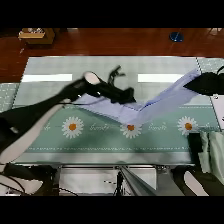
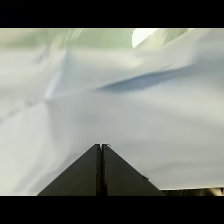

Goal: Fold the shirts.

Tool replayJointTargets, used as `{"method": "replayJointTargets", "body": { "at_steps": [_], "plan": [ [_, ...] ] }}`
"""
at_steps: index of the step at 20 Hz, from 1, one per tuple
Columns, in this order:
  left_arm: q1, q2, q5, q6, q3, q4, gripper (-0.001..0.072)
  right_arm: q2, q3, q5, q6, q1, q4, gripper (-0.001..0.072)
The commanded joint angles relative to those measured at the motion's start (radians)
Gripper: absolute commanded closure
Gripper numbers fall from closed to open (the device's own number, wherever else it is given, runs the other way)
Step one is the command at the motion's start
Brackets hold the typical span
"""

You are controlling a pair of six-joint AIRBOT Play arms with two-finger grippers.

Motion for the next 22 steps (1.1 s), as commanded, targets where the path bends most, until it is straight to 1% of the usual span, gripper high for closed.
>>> {"method": "replayJointTargets", "body": {
  "at_steps": [1,4,6,8,10,11,13,15,16,17,18,20,21,22],
  "plan": [
    [0.228,0.208,-0.067,0.056,0.001,0.072,0.0691,-0.027,0.0,-0.111,0.053,0.136,-0.005,0.0693],
    [0.513,0.402,-0.18,0.055,0.001,0.137,0.069,-0.125,0.0,-0.316,0.13,0.347,-0.046,0.0694],
    [0.698,0.504,-0.27,0.056,0.001,0.151,0.069,-0.221,0.0,-0.486,0.16,0.484,-0.043,0.0693],
    [0.885,0.586,-0.354,0.07,0.001,0.166,0.069,-0.332,0.001,-0.654,0.194,0.613,-0.042,0.0694],
    [1.023,0.636,-0.395,0.077,0.0,0.178,0.069,-0.437,0.001,-0.786,0.216,0.711,-0.021,0.0694],
    [1.069,0.654,-0.398,0.077,0.0,0.18,0.069,-0.491,0.001,-0.848,0.216,0.752,0.019,0.0694],
    [1.116,0.678,-0.398,0.077,0.0,0.18,0.069,-0.579,0.001,-0.956,0.215,0.806,0.117,0.0693],
    [1.116,0.689,-0.414,0.077,0.0,0.18,0.069,-0.642,0.001,-1.057,0.214,0.84,0.217,0.0693],
    [1.107,0.689,-0.424,0.077,0.0,0.181,0.069,-0.665,0.006,-1.073,0.208,0.85,0.265,0.069],
    [1.095,0.688,-0.422,0.077,0.0,0.185,0.069,-0.679,0.016,-1.055,0.183,0.85,0.304,0.0648],
    [1.082,0.687,-0.419,0.078,-0.002,0.189,0.069,-0.682,0.021,-1.032,0.14,0.848,0.333,0.0553],
    [1.061,0.679,-0.419,0.078,-0.002,0.203,0.0689,-0.667,0.021,-0.99,0.078,0.834,0.35,0.0313],
    [1.051,0.675,-0.419,0.078,-0.002,0.219,0.069,-0.65,0.021,-0.945,0.053,0.816,0.347,0.0286],
    [1.044,0.67,-0.415,0.078,-0.002,0.242,0.069,-0.625,0.021,-0.882,0.019,0.784,0.346,0.0285]
  ]
}}
